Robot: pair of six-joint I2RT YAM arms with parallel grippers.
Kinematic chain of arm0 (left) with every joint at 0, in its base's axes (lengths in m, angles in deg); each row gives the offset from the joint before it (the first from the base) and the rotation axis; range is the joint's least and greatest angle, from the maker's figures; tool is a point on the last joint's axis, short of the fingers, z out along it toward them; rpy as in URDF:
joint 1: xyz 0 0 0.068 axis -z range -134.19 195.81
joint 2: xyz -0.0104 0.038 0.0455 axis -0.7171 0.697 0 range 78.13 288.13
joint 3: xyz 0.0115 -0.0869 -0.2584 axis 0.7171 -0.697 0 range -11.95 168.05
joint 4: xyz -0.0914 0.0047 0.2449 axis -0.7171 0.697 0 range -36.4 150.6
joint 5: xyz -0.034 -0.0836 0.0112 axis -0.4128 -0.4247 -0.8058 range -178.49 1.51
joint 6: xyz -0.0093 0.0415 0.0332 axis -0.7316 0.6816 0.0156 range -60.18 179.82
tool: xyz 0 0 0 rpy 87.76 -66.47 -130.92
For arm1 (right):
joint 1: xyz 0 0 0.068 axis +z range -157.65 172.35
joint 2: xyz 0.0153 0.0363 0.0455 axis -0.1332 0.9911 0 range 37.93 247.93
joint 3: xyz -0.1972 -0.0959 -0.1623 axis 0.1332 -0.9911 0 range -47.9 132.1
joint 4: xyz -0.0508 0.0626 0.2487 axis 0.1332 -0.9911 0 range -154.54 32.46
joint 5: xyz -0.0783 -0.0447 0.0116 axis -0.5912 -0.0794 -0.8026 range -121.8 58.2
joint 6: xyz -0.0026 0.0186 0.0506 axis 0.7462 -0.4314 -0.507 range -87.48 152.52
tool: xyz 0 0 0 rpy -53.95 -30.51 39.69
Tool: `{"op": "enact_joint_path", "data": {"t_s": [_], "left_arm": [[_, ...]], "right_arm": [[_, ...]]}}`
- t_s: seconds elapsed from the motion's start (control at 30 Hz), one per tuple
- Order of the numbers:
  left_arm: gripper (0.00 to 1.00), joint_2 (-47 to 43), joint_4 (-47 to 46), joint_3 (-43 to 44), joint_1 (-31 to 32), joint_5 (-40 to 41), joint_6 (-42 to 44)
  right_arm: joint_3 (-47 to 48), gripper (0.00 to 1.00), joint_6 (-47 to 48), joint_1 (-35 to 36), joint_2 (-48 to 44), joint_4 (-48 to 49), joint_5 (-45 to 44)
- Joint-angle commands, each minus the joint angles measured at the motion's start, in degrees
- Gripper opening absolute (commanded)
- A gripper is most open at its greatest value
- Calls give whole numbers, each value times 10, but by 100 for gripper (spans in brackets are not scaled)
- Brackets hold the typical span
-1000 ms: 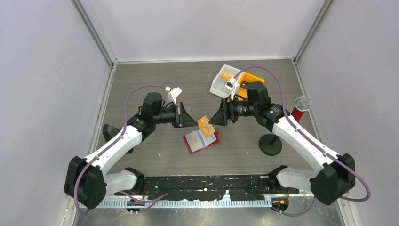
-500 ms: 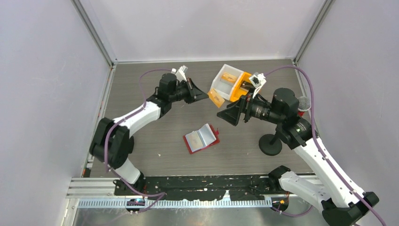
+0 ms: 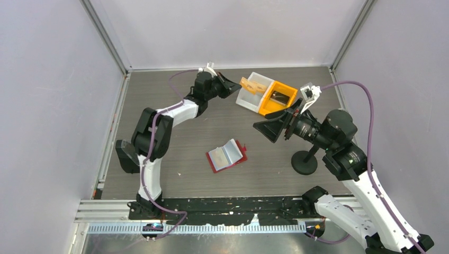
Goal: Take the credit cards out of the card holder
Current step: Place the credit card in the storage box.
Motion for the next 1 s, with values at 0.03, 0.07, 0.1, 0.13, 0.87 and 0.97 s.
{"op": "enact_joint_path", "data": {"t_s": [0.03, 0.07, 0.1, 0.13, 0.87, 0.97], "left_arm": [[0, 72, -41, 89, 2, 28, -31], [0, 85, -48, 100, 3, 28, -34], [0, 98, -57, 109, 4, 29, -35], [0, 109, -62, 119, 5, 31, -36], [0, 238, -17, 262, 26, 42, -42], [0, 245, 0, 272, 27, 44, -37]], "right_arm": [[27, 95, 3, 3, -19, 18, -30], [28, 95, 4, 3, -19, 17, -30], [28, 95, 5, 3, -20, 15, -31], [28, 95, 6, 3, -20, 13, -31], [17, 95, 8, 3, -2, 6, -43], [19, 95, 9, 3, 0, 7, -43]]}}
